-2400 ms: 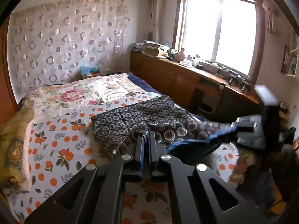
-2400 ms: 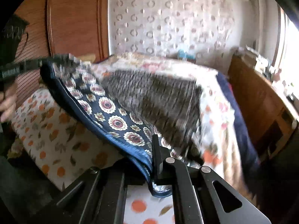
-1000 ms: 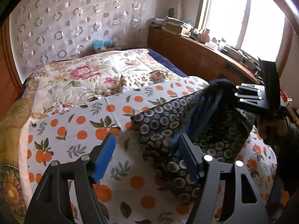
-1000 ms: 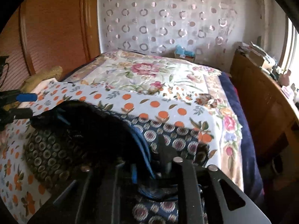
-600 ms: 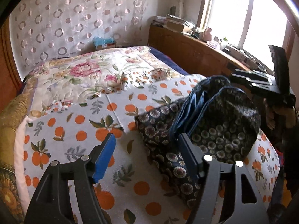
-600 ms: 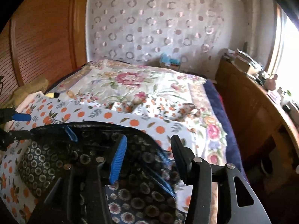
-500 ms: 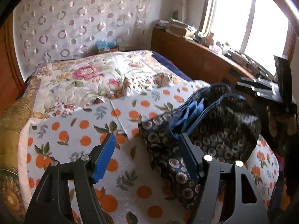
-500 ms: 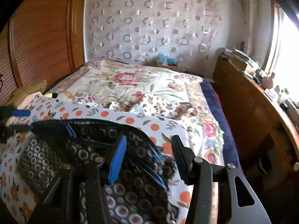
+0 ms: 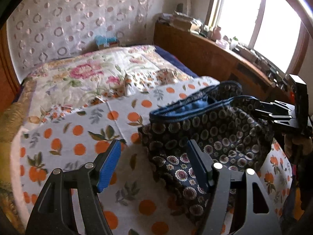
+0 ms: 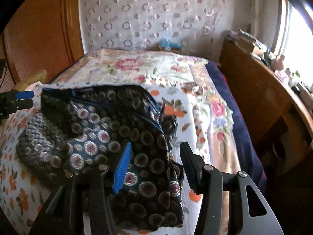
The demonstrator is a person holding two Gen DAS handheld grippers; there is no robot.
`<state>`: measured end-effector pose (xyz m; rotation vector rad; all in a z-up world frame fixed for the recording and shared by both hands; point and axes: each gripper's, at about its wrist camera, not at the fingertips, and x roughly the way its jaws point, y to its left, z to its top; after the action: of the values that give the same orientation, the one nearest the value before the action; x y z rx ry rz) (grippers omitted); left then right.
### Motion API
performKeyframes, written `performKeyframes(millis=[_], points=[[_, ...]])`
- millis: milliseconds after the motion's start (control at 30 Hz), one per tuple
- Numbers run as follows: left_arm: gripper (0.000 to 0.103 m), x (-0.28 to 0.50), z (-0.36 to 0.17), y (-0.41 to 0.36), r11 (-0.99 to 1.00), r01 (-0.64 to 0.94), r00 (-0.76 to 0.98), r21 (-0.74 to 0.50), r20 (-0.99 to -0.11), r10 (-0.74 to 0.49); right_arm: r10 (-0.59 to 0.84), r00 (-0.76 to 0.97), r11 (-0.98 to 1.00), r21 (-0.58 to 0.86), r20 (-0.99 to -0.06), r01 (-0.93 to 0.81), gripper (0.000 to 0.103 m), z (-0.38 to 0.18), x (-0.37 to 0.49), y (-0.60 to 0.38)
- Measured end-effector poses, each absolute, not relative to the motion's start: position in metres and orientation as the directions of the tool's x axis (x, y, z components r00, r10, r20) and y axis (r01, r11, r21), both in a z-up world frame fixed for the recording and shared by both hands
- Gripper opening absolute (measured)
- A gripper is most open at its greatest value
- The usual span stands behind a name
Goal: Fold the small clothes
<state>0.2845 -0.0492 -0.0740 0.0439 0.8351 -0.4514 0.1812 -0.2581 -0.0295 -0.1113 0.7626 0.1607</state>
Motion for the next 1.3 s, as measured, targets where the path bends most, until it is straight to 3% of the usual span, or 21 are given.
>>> performKeyframes(millis=[200, 467, 567, 767, 833, 867, 900, 933, 1000, 1300], points=[[0.07, 0.31, -0.092, -0.059, 0.915, 0.394, 0.542, -0.088, -0.782, -0.308, 0.148, 0.68, 0.982, 0.026, -0.718, -0.187, 0.053, -0.039, 0.206, -0.268], [0.07, 0.32, -0.1, -0.059, 0.918, 0.383, 0.536, -0.102, -0.785, -0.311, 0.201, 0.659, 0.977, 0.103, -0.725, -0.185, 0.053, -0.043, 0.224, -0.274], [0.063, 0.32, -0.102, -0.06, 0.911, 0.397, 0.521, -0.116, -0.788, -0.328, 0.212, 0.656, 0.975, 0.111, -0.725, -0.192, 0.053, -0.044, 0.226, -0.275], [0.06, 0.321, -0.103, -0.065, 0.906, 0.408, 0.532, -0.111, -0.777, -0.335, 0.22, 0.65, 0.973, 0.115, -0.727, -0.201, 0.053, -0.046, 0.228, -0.27], [0.049, 0.321, -0.102, -0.066, 0.901, 0.417, 0.529, -0.123, -0.772, -0.351, 0.23, 0.648, 0.97, 0.122, -0.726, -0.208, 0.053, -0.046, 0.229, -0.267], [0.043, 0.321, -0.102, -0.067, 0.894, 0.426, 0.521, -0.137, -0.771, -0.366, 0.241, 0.646, 0.967, 0.124, -0.724, -0.222, 0.05, -0.047, 0.229, -0.265], [0.027, 0.322, -0.101, -0.068, 0.885, 0.437, 0.503, -0.162, -0.771, -0.39, 0.263, 0.644, 0.96, 0.131, -0.718, -0.246, 0.037, -0.047, 0.228, -0.263], [0.019, 0.322, -0.101, -0.07, 0.881, 0.44, 0.489, -0.172, -0.777, -0.397, 0.283, 0.641, 0.954, 0.139, -0.713, -0.266, 0.031, -0.048, 0.228, -0.262], [0.009, 0.323, -0.1, -0.073, 0.875, 0.449, 0.47, -0.182, -0.784, -0.405, 0.316, 0.63, 0.943, 0.162, -0.709, -0.29, 0.015, -0.048, 0.226, -0.262], [0.006, 0.282, -0.057, -0.064, 0.867, 0.46, 0.567, -0.19, -0.689, -0.452, 0.31, 0.721, 0.947, 0.138, -0.62, -0.288, 0.01, -0.024, 0.191, -0.262]])
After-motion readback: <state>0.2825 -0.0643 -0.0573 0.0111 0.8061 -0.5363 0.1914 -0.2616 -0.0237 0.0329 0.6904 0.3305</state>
